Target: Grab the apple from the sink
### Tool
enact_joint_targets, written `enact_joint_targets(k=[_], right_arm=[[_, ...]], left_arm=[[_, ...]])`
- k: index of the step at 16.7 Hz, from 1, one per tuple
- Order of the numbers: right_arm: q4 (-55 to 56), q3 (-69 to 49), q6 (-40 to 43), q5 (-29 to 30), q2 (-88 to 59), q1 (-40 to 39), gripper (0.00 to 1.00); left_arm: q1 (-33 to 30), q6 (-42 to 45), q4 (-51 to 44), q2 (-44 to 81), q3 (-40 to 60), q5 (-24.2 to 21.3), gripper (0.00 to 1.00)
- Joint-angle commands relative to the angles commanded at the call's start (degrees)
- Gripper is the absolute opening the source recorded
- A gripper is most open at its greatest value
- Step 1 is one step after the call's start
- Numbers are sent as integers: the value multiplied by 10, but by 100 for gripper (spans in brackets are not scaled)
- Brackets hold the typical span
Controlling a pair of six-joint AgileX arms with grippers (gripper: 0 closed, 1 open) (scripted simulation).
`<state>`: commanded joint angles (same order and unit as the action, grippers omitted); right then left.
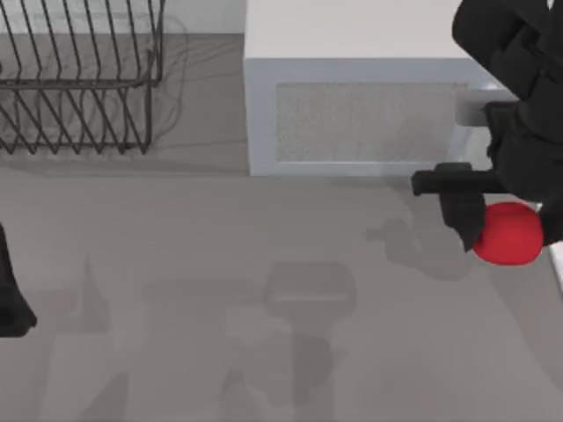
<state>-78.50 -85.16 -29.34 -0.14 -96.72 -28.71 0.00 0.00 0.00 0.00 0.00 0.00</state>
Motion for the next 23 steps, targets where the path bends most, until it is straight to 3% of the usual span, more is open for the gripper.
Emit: enact_joint_targets(k=[4, 10, 18, 23], right_arm=[[10, 40, -71, 1, 31, -71, 0], [18, 49, -73, 0, 28, -71, 0], [228, 213, -75, 1, -7, -74, 0], [261, 245, -76, 1, -15, -76, 0]], left_arm=[[0, 0, 0, 0, 0, 0, 100], [0, 0, 0, 0, 0, 0, 100], [0, 0, 0, 0, 0, 0, 100], [0, 0, 0, 0, 0, 0, 100]])
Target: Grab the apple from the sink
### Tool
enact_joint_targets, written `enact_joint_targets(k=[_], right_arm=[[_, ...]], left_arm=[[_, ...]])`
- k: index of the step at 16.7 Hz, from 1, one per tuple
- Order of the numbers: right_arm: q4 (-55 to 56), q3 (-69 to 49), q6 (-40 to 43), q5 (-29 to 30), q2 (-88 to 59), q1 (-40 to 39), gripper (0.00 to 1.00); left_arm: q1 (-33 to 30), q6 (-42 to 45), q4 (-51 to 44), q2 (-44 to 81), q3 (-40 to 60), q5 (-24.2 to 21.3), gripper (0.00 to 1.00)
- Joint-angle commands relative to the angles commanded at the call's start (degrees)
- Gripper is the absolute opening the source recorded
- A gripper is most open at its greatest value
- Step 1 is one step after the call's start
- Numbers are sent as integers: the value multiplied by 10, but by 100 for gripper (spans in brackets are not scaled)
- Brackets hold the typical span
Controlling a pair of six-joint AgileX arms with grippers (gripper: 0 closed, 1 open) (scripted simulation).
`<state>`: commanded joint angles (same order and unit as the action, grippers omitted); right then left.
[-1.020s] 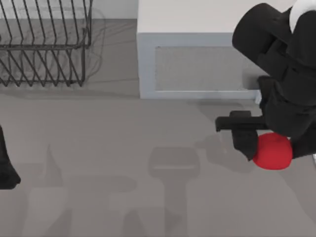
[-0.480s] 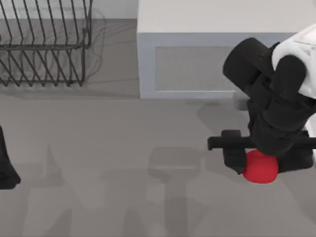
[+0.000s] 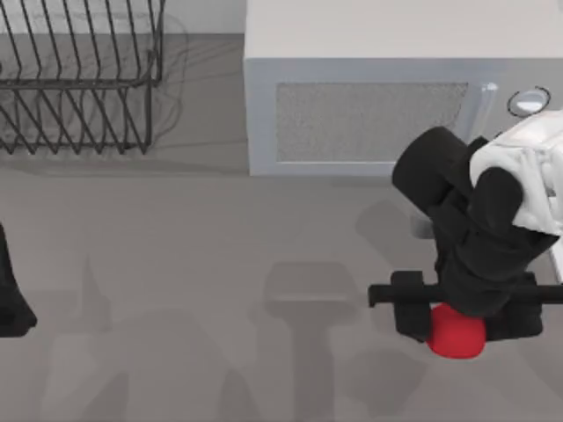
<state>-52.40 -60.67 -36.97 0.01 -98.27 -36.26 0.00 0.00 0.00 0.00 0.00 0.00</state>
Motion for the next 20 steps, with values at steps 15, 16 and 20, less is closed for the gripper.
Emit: enact_joint_targets(k=[15, 16, 20], right_arm=[[0, 0, 0, 0, 0, 0, 100], [0, 0, 0, 0, 0, 0, 100], [0, 0, 0, 0, 0, 0, 100]], left_arm=[[0, 0, 0, 0, 0, 0, 100], [0, 0, 0, 0, 0, 0, 100], [0, 0, 0, 0, 0, 0, 100]])
